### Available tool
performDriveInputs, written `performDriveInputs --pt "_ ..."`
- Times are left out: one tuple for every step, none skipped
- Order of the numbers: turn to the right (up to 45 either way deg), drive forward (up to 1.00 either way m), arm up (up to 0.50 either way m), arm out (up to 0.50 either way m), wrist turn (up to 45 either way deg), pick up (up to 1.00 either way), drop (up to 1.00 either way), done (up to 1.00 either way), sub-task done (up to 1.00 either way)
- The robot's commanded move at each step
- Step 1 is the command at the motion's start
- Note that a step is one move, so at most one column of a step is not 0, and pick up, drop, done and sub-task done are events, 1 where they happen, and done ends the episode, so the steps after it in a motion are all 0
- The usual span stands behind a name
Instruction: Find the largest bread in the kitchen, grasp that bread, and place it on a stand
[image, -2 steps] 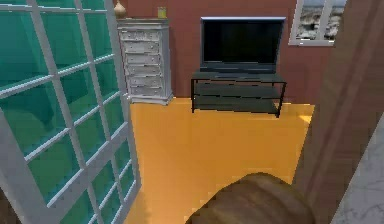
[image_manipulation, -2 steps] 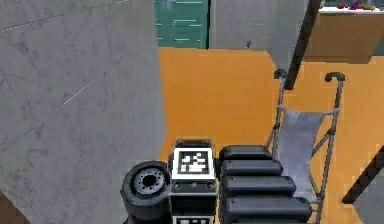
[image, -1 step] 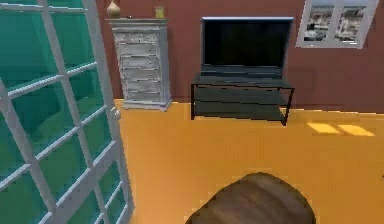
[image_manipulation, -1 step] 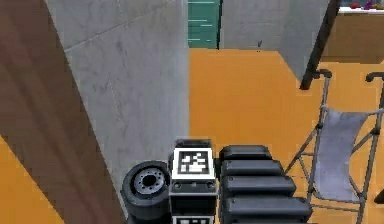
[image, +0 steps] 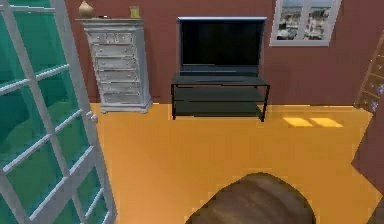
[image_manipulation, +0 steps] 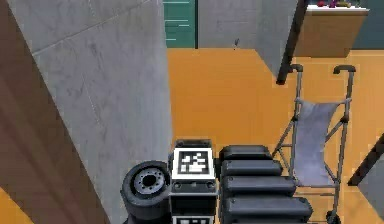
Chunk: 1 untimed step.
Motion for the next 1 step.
performDriveInputs --pt "0.0 0.45 0.0 0.0 0.0 0.0 0.0 0.0 0.0"
